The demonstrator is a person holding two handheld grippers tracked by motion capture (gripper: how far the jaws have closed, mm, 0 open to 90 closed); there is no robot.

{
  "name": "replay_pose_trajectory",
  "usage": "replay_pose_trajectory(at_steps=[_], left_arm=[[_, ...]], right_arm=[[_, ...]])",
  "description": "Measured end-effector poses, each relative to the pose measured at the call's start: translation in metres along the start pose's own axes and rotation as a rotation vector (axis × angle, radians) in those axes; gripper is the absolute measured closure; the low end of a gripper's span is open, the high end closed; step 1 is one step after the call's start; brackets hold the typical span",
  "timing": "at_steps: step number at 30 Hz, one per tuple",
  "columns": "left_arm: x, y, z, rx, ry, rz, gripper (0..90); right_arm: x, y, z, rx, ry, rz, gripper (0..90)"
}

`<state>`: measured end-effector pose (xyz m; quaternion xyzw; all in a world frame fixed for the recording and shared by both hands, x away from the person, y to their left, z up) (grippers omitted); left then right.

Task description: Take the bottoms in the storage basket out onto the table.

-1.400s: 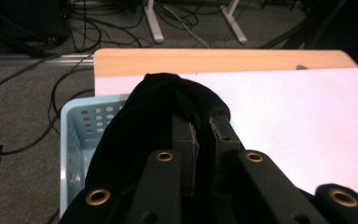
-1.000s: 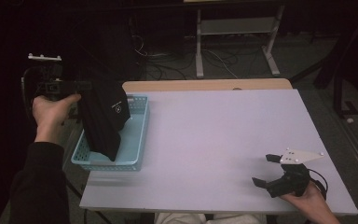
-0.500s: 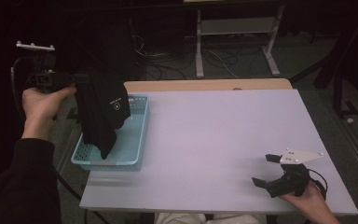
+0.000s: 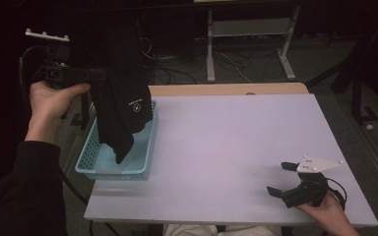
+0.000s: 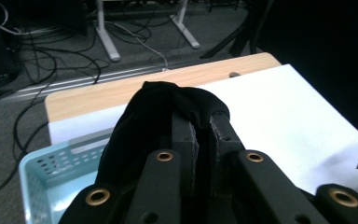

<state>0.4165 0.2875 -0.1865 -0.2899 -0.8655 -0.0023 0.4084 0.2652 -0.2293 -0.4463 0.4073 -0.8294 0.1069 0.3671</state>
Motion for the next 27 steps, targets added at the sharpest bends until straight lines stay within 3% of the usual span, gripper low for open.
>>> replay_pose_trajectory(at_steps=[14,27], left_arm=[[-0.004,-0.029,-0.017,-0.056,-0.026,0.057,83.7],[-0.014,-0.047,-0.027,-0.095,-0.032,0.109,83.7]], right_arm=[[0.009,-0.005,0.0,-0.022,-0.031,0.015,0.0],[0.014,-0.008,0.002,-0.039,-0.044,0.022,0.0]])
Point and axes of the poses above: each handheld gripper's, and its own axes: x roughly backward along the jaws, z roughly out of its underside, y roughly to its left, the point moved 5 cm from there along -x, roughly forward along the jaws, and after that the axes turned 11 degrees about y, right-handed, at the moved point
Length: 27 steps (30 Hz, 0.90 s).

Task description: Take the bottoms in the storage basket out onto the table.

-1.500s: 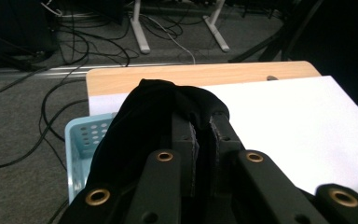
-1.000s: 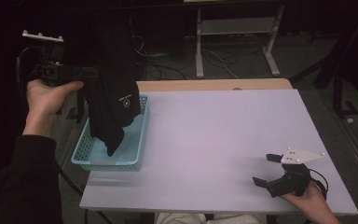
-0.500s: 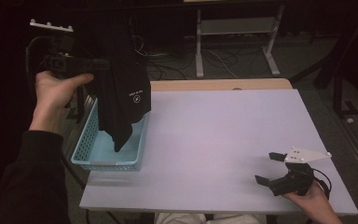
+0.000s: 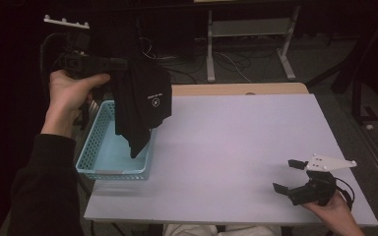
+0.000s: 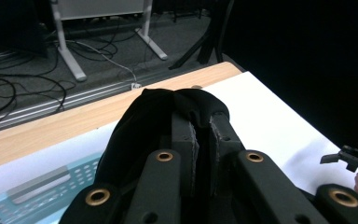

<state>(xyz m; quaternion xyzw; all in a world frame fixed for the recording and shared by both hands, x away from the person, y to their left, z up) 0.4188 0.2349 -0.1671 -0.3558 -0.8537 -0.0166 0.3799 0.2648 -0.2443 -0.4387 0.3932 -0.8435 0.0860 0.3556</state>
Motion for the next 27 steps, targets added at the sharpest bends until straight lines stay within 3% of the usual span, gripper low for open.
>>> replay_pose_trajectory(at_steps=[27], left_arm=[[-0.038,-0.041,-0.027,-0.079,0.002,0.103,83.7]], right_arm=[[0.003,-0.002,0.002,-0.007,-0.011,-0.001,0.0]])
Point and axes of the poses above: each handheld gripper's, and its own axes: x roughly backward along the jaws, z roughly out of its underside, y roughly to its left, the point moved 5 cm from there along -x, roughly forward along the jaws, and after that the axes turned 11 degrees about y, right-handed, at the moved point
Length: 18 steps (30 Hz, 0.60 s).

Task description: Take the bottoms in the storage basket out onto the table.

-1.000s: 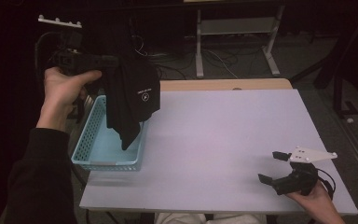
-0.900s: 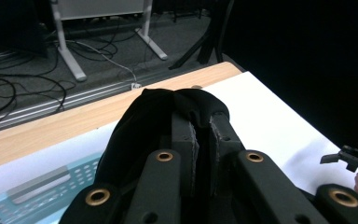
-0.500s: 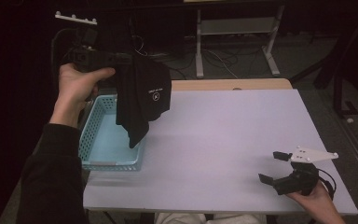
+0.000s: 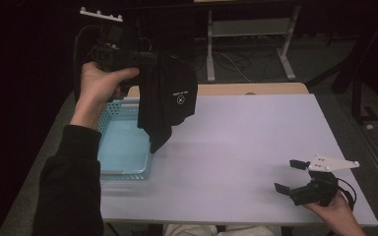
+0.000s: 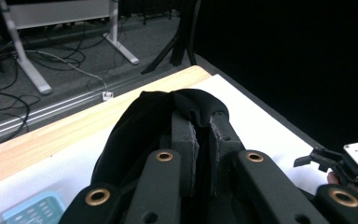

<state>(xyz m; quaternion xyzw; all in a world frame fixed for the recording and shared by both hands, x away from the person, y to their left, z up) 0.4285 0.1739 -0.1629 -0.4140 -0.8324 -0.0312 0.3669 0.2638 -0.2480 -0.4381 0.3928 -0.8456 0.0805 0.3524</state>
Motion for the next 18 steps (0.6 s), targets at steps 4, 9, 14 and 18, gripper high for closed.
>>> replay_pose_trajectory(at_steps=[4,9,14,18], left_arm=[[-0.007,-0.005,-0.003,-0.012,0.005,0.011,83.7],[-0.018,-0.011,-0.006,-0.019,0.017,0.025,83.7],[-0.027,-0.016,-0.008,-0.031,0.025,0.041,83.7],[-0.034,-0.02,-0.009,-0.04,0.031,0.053,83.7]], right_arm=[[0.0,0.0,0.0,0.001,-0.002,-0.001,0.0],[0.001,0.0,0.0,0.001,-0.002,-0.003,0.0],[0.001,0.0,0.0,0.0,-0.002,-0.002,0.0],[0.001,0.0,0.0,0.0,-0.003,-0.002,0.0]])
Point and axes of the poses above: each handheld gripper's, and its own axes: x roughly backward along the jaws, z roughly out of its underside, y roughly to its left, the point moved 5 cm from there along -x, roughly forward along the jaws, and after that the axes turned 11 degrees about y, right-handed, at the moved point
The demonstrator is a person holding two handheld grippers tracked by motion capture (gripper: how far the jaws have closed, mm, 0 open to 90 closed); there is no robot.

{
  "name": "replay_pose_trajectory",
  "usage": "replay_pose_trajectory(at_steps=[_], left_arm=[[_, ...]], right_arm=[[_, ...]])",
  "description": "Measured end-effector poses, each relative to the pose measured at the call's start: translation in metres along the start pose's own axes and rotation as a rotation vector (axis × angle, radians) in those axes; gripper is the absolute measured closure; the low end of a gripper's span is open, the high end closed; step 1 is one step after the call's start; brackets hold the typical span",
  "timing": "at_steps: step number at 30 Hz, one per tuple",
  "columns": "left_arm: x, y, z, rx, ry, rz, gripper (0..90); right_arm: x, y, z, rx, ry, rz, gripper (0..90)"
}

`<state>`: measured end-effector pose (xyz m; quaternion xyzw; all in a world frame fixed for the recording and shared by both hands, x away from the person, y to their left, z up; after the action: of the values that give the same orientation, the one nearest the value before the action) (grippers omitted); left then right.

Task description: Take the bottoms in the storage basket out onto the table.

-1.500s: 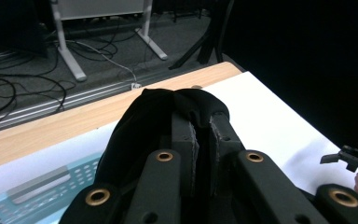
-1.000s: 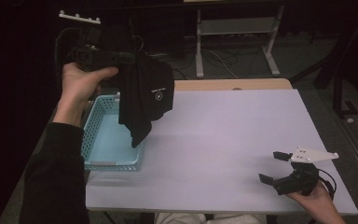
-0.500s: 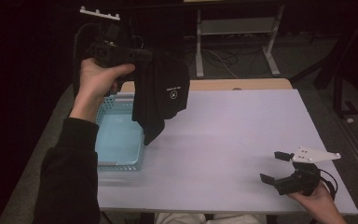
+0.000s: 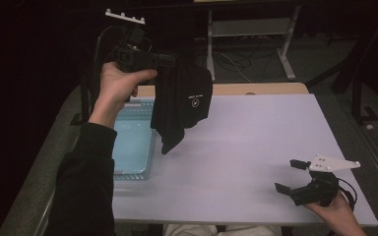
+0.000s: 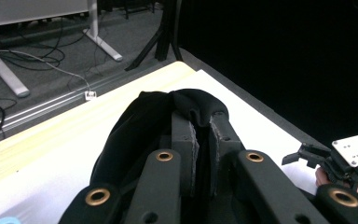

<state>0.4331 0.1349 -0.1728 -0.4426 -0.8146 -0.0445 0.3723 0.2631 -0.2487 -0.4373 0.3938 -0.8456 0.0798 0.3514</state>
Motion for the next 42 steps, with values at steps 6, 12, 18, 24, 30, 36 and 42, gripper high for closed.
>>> replay_pose_trajectory(at_steps=[6,12,18,24,30,36,42], left_arm=[[-0.013,-0.005,0.0,-0.014,0.02,0.012,83.7],[-0.027,-0.009,0.001,-0.027,0.04,0.024,83.6],[-0.043,-0.012,0.002,-0.033,0.056,0.043,83.6],[-0.056,-0.015,0.002,-0.04,0.063,0.066,83.6],[-0.067,-0.017,0.004,-0.04,0.074,0.08,83.6],[-0.077,-0.019,0.005,-0.04,0.085,0.09,83.6],[-0.086,-0.021,0.007,-0.045,0.097,0.098,83.5]], right_arm=[[0.0,0.0,0.0,0.002,0.002,0.0,0.0],[0.0,0.001,0.0,0.005,0.004,-0.002,0.0],[0.0,0.001,0.0,0.004,0.003,-0.002,0.0],[0.0,0.001,0.0,0.006,0.002,-0.001,0.0],[0.0,0.001,0.0,0.005,0.001,-0.001,0.0],[0.0,0.001,0.0,0.008,0.003,-0.003,0.0],[0.0,0.001,0.0,0.007,0.002,-0.003,0.0]])
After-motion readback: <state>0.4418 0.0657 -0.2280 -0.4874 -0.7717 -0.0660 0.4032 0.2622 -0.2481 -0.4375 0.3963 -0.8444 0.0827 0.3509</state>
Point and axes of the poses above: each handheld gripper's, and its own axes: x roughly backward along the jaws, z roughly out of its underside, y roughly to its left, the point moved 5 cm from there along -x, roughly forward along the jaws, and after that the axes turned 11 degrees about y, right-handed, at the moved point
